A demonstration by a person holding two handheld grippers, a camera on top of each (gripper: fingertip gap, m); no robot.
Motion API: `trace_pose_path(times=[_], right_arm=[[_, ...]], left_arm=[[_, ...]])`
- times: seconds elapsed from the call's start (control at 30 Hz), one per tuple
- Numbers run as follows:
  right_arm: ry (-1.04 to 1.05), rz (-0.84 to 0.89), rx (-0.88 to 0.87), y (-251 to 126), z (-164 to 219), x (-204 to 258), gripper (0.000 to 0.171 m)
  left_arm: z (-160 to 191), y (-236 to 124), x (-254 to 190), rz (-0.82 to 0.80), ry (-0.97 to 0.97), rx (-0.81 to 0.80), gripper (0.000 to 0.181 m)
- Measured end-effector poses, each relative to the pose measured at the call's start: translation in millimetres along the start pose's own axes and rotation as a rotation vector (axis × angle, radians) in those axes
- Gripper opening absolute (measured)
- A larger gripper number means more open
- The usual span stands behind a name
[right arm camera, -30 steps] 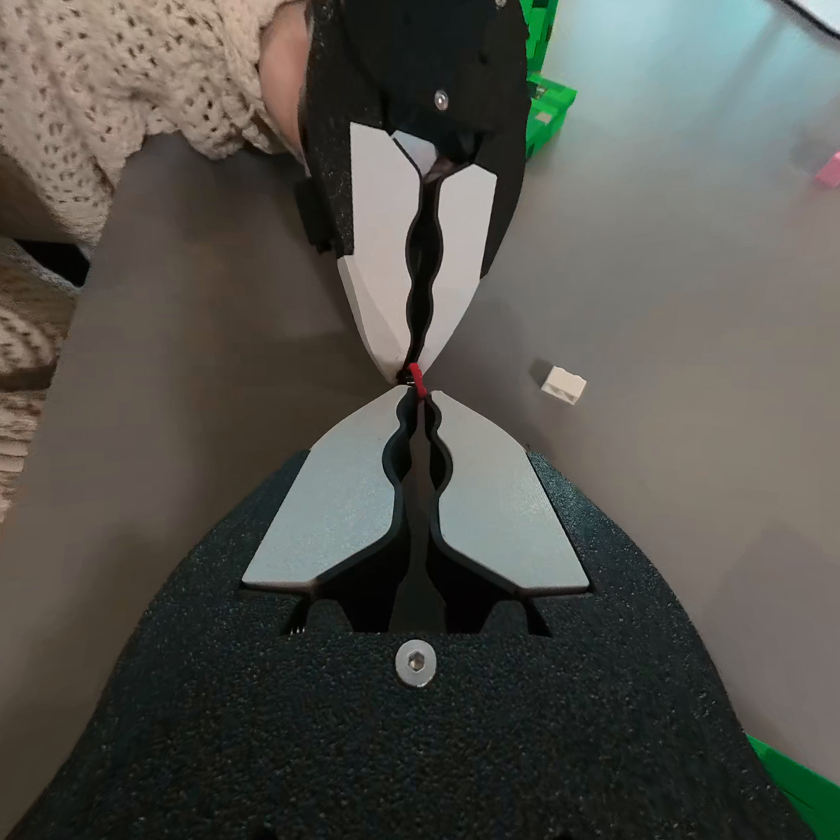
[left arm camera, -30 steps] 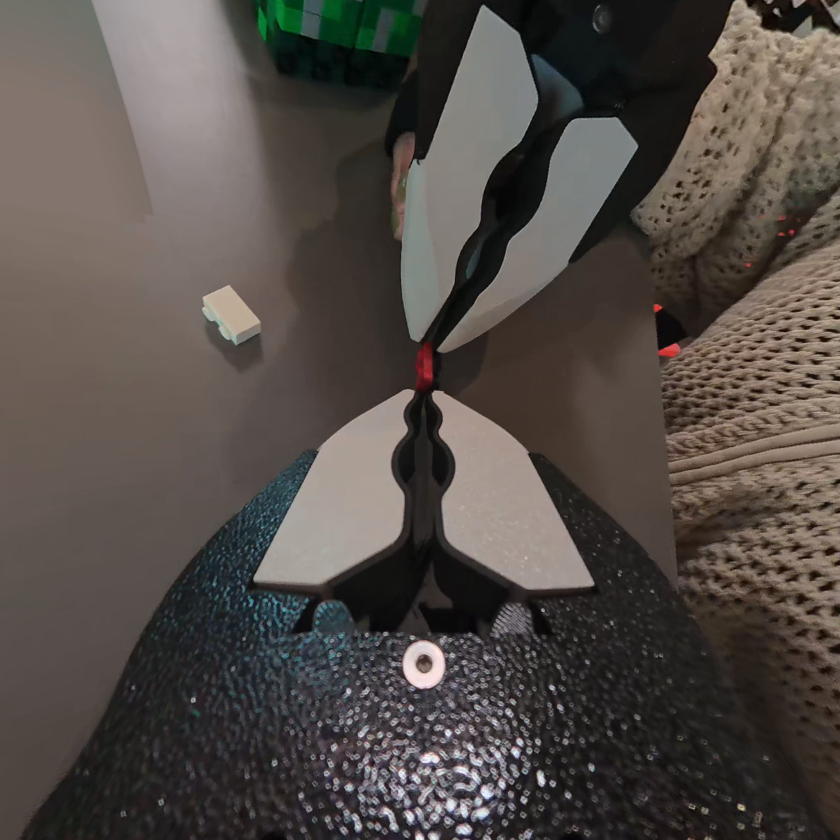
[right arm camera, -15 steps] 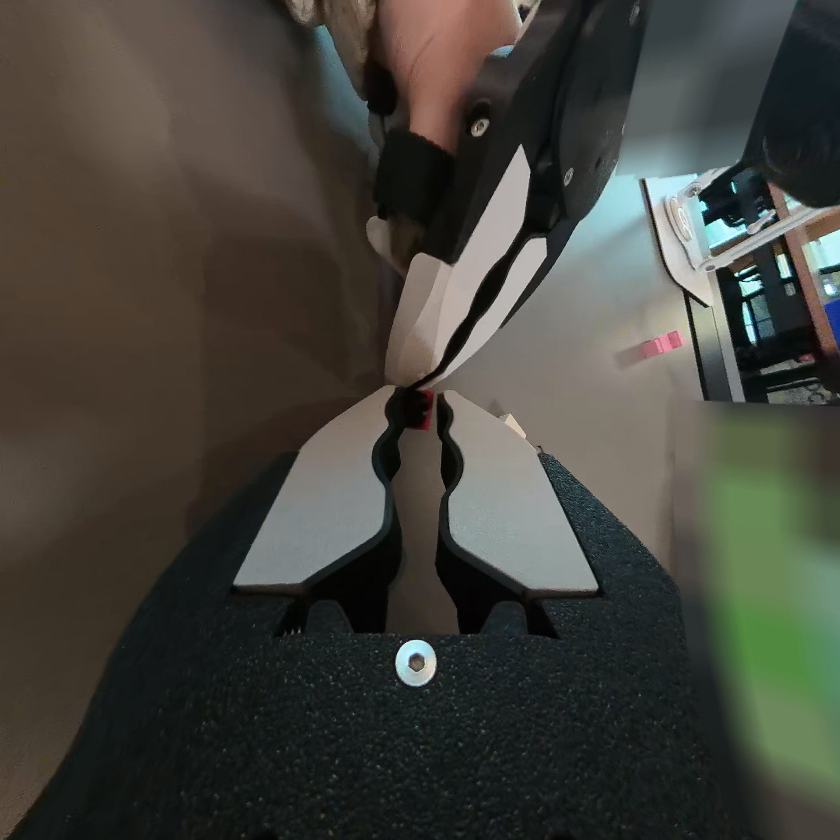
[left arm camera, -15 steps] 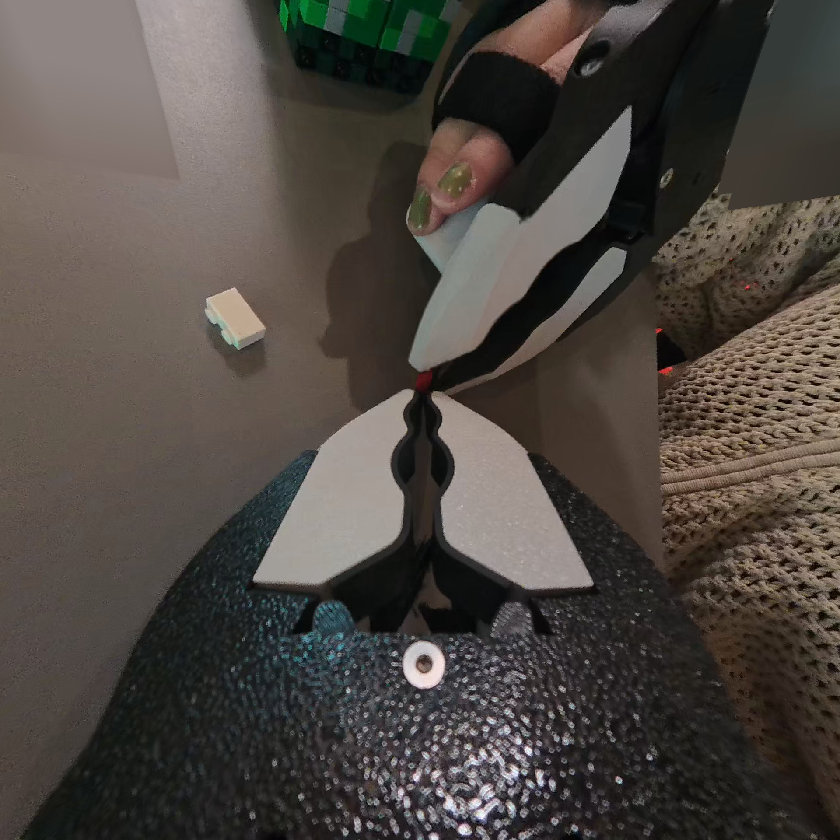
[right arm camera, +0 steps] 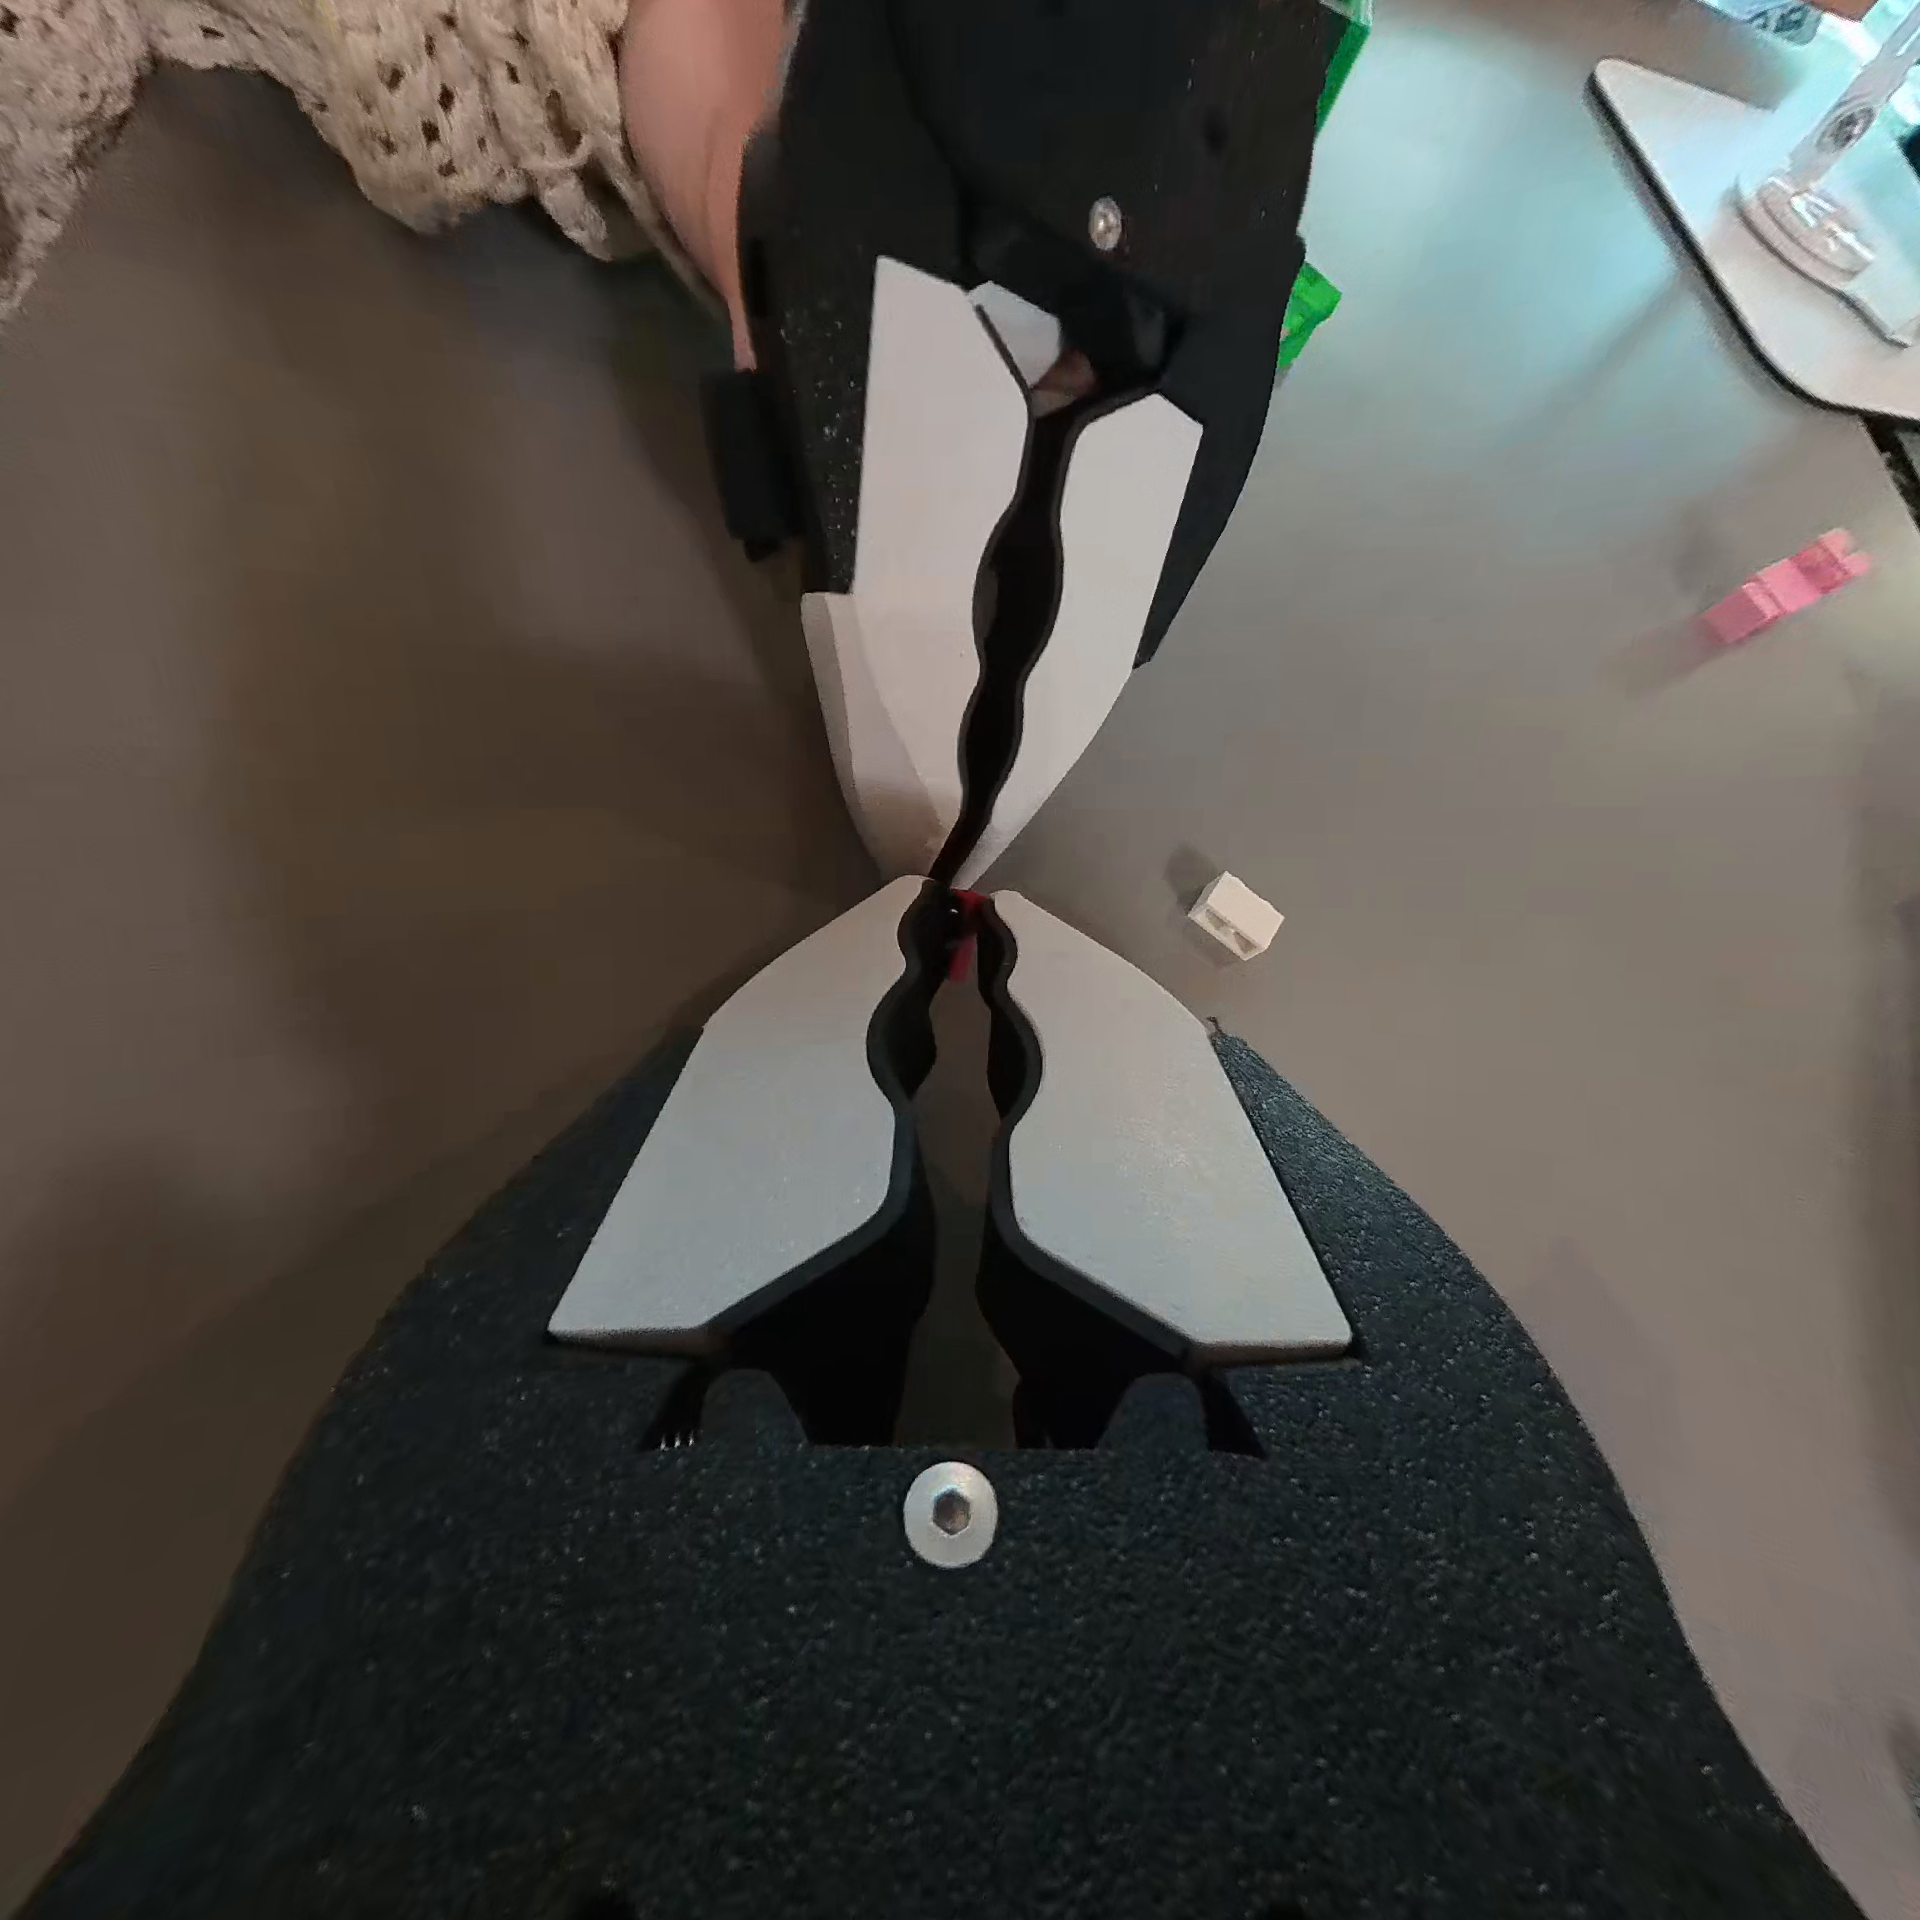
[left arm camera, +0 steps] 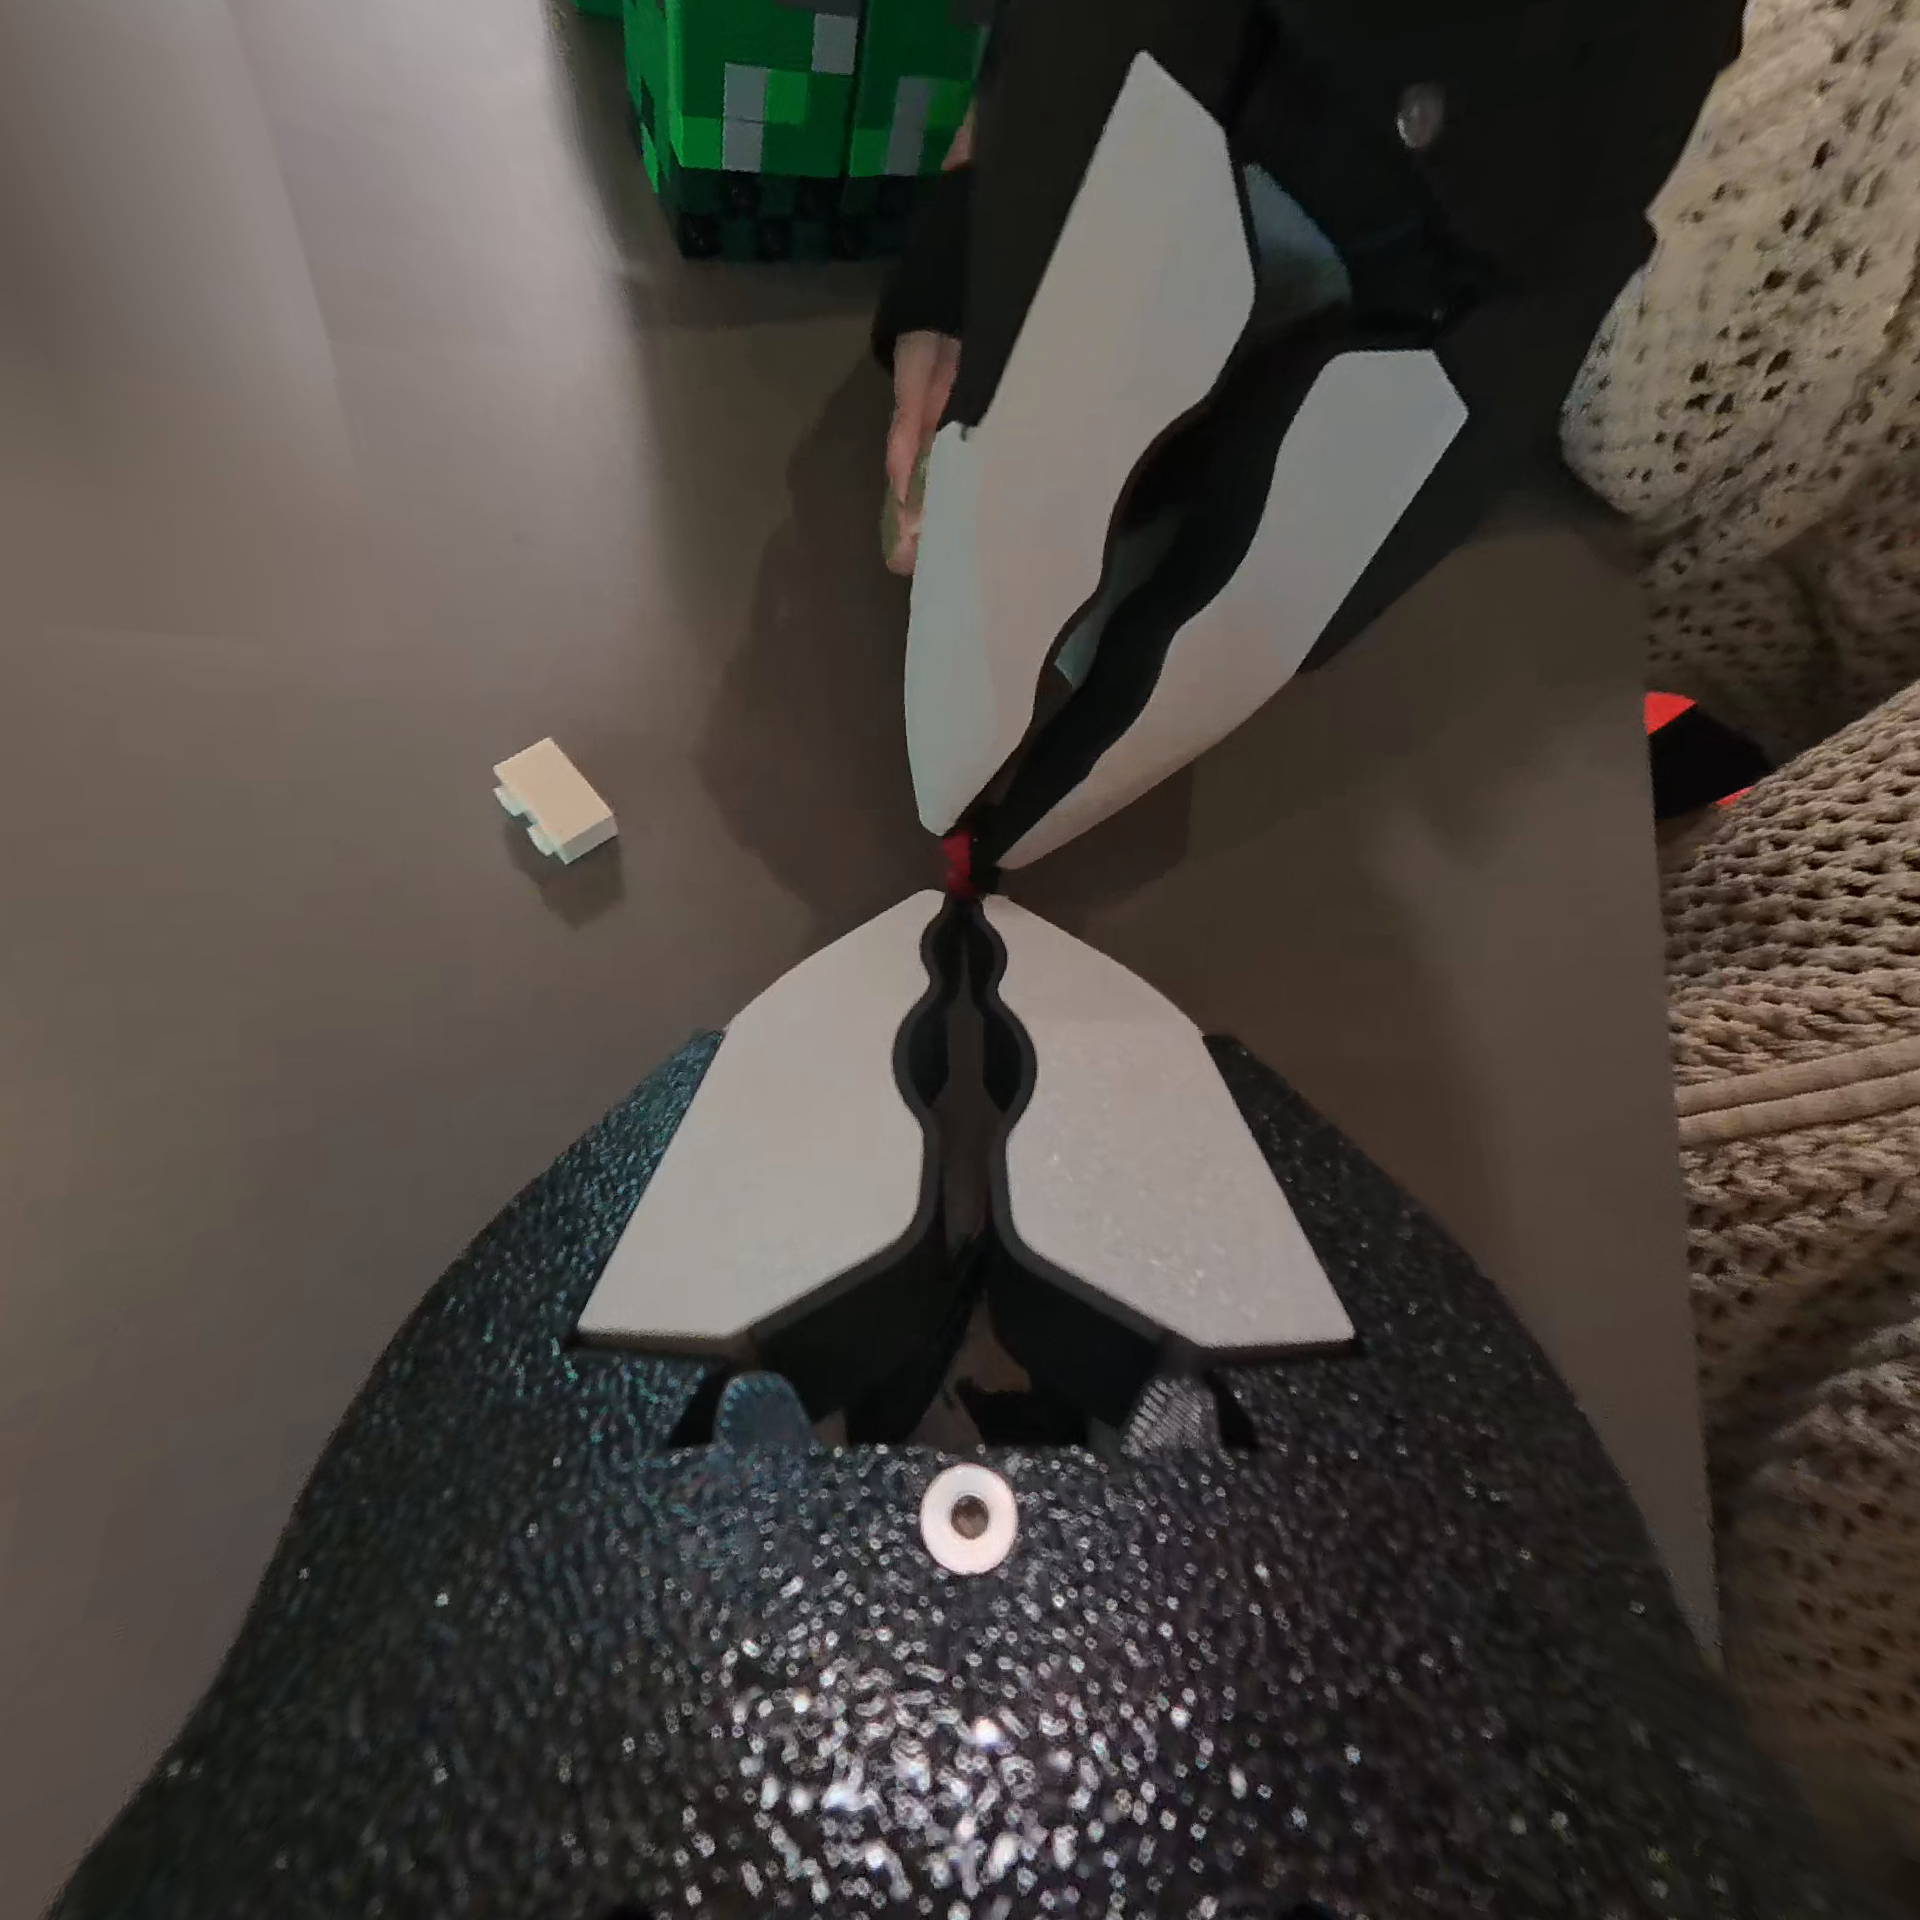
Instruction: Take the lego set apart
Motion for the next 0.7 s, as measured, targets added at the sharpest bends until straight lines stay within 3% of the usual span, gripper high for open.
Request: trace_pose_path(times=[0.27, 0.43, 0.6, 0.7], right_arm=[[0.020, -0.081, -0.031, -4.8, 3.2, -3.1, 0.005], [0.104, -0.082, -0.247, -22.7, -0.3, -13.8, 0.004], [0.158, -0.090, -0.481, -40.7, -9.8, -17.9, 0.003], [0.145, -0.009, -0.541, -43.0, -13.3, -16.8, 0.004]], left_arm=[[-2.7, 2.4, -12.3, -0.136, 0.218, -0.009, 0.001], [-10.9, -15.9, -17.1, -0.152, 0.276, -0.223, 0.000], [-16.9, -34.2, -20.4, 0.012, 0.244, -0.486, 0.000], [-16.8, -38.4, -17.3, 0.054, 0.207, -0.569, 0.000]])
Point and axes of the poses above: each gripper's, where its closed fingertips meet, y out along the fingers, z out of its underside, x = y × z across the jaws, the point moved 8 cm from there along -y, back along the fingers, and after that the axes turned 8 degrees about x, right-handed, at the moved point
